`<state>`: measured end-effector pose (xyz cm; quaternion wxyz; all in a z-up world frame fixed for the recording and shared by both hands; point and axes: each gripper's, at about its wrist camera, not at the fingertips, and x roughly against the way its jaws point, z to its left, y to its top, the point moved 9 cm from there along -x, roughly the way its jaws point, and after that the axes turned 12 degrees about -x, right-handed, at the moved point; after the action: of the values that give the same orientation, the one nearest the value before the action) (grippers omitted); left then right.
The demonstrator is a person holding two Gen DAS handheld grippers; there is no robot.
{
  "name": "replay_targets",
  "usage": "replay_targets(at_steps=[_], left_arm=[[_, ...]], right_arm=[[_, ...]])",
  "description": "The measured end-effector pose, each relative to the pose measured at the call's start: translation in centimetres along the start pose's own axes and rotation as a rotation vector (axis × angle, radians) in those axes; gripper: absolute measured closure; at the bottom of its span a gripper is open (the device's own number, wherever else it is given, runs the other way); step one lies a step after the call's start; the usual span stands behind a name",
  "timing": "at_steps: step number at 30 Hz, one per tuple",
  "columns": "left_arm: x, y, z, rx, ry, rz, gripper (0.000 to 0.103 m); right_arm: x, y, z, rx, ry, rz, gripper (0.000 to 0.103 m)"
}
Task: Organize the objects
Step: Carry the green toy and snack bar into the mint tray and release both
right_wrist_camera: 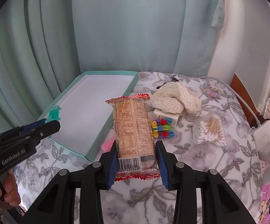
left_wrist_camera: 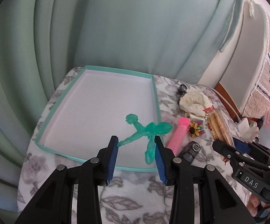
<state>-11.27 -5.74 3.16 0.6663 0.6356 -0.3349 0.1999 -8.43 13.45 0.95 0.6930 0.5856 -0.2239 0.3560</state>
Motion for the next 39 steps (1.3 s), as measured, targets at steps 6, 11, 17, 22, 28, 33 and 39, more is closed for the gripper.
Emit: replay_targets(at_steps=[6,11,17,22,28,33,39], left_arm=[[0.3,-0.1,4.7,0.055,0.071,0.007,0.064],[0.0,-0.3,7.2,0.082,0.115,0.024,0.064],[-0.9,-0.4,9.0,0.098,0.136,0.043,0.063],[-2.3,-1.0,9.6,0.110,0.136,0.078,0.063],[-3.7,-1.6,9.9,0.115,0.134,0.115,0.063],[-4.8,-2.2,9.8,0.113,0.135,0.147,0.063],[-5.1,-2.7,9.8,0.115,0.141,0.168,0.061]], right_arm=[[-1.4,0.1,3.6,0.043,0.046,0.022,0.063],[-2.8,0.1,6.4,0.078,0.078,0.049,0.063],[-4.3,-0.2,9.3,0.128,0.107,0.073,0.063],[-5.7,-0.9,10.8,0.154,0.116,0.107,0.063],[-7.2,-1.8,11.4,0.167,0.111,0.142,0.063],[-8.4,-2.2,11.5,0.177,0.102,0.161,0.063],[-9.0,-2.4,11.3,0.184,0.091,0.179,0.062]])
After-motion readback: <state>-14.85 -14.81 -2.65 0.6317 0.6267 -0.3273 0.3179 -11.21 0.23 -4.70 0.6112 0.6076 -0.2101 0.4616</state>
